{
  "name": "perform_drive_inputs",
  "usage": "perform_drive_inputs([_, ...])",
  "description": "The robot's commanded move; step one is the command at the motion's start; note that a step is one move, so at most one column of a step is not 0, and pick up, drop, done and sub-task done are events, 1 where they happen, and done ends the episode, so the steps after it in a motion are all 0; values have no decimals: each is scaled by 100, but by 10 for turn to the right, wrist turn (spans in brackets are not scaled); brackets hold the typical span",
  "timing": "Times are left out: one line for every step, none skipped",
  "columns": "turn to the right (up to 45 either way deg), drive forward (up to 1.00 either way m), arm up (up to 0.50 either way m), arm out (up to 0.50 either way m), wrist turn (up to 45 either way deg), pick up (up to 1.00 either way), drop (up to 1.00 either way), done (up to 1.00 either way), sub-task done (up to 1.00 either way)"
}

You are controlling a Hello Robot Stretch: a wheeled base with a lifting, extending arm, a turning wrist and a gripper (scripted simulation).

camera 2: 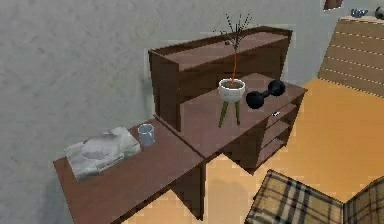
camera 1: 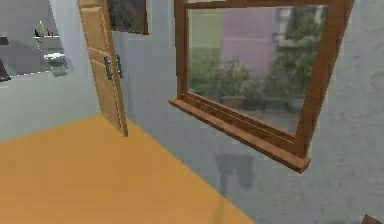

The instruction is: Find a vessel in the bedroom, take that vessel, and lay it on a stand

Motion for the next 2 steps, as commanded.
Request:
perform_drive_inputs([-120,0,0,0,0,0,0,0,0])
perform_drive_inputs([450,0,0,0,0,0,0,0,0])
